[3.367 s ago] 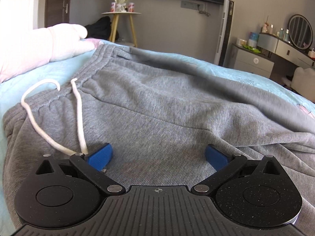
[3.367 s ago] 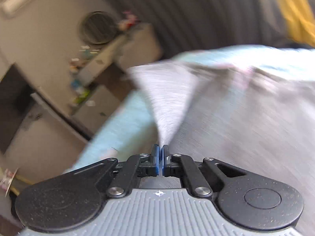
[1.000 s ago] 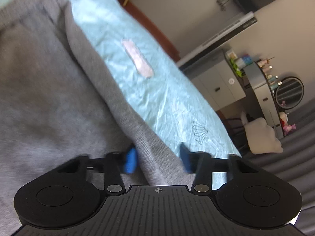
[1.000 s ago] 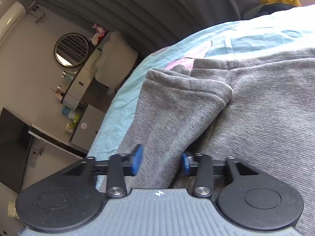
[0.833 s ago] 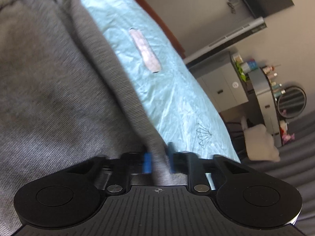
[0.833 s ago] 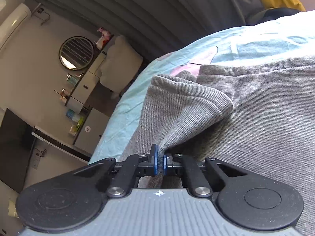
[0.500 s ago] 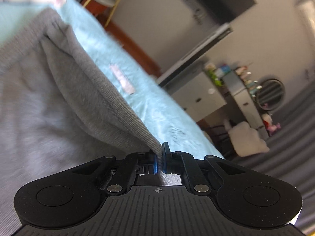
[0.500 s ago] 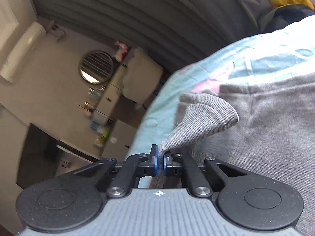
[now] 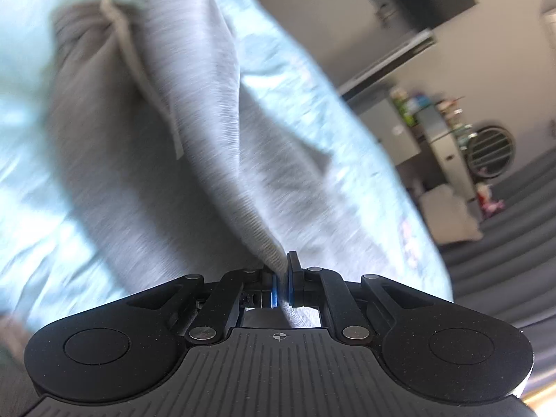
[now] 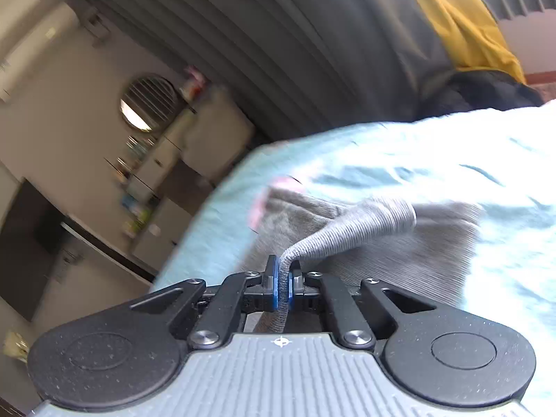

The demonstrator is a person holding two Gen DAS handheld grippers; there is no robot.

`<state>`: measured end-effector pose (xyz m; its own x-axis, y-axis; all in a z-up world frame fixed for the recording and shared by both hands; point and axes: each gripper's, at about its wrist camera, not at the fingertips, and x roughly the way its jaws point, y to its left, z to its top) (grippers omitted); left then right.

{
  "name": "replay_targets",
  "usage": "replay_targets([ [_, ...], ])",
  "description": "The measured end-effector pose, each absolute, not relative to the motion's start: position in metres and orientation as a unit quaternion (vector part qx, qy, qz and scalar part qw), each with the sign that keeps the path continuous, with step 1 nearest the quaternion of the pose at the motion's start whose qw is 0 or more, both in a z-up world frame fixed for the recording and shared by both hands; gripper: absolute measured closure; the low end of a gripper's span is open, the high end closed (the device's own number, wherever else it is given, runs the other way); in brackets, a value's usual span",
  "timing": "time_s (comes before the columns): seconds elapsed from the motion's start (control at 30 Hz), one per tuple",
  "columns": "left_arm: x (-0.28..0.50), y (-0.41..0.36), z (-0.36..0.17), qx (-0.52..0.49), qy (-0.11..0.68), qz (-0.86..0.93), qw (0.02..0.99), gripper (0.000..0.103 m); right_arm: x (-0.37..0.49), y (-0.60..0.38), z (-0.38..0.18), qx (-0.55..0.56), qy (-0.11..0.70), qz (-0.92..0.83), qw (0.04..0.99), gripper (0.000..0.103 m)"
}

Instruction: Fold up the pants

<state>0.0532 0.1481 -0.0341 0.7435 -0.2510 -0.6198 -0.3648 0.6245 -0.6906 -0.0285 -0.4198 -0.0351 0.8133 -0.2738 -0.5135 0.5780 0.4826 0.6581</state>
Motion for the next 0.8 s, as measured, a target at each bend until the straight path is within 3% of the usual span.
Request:
replay_targets([
  [0.1, 0.054, 0.158, -0.033, -0.431, 0.353, 0.059, 0.829, 0.075, -0.031, -0.418, -0.047, 0.442, 0.197, -0.257, 0.837, 0.094],
  [0.17, 0.055, 0.172, -0.036, -0.437, 0.343, 0.079, 0.828, 0.051, -0.031, -0.419, -0.052, 0.451, 0.211, -0.255, 0.829, 0.092],
  [0.27, 0.058, 0.197, -0.047, -0.492, 0.334, 0.098, 0.798, 0.048, -0.023, -0.421, -0.059, 0.467, 0.229, -0.234, 0.821, 0.078],
  [0.37, 0.053, 0.221, -0.064, -0.548, 0.320, 0.118, 0.764, 0.050, -0.018, -0.424, -0.068, 0.481, 0.245, -0.210, 0.815, 0.078],
  [0.43, 0.056, 0.228, -0.070, -0.559, 0.321, 0.124, 0.754, 0.060, -0.017, -0.426, -0.072, 0.486, 0.242, -0.204, 0.815, 0.079],
  [0.5, 0.061, 0.231, -0.070, -0.548, 0.327, 0.121, 0.760, 0.066, -0.017, -0.427, -0.072, 0.483, 0.241, -0.212, 0.814, 0.094],
  [0.57, 0.065, 0.228, -0.068, -0.535, 0.335, 0.119, 0.767, 0.087, -0.015, -0.427, -0.067, 0.470, 0.241, -0.219, 0.821, 0.096],
  [0.8, 0.046, 0.229, -0.043, -0.525, 0.307, 0.090, 0.789, 0.093, -0.025, -0.413, -0.009, 0.336, 0.209, -0.240, 0.886, 0.098],
])
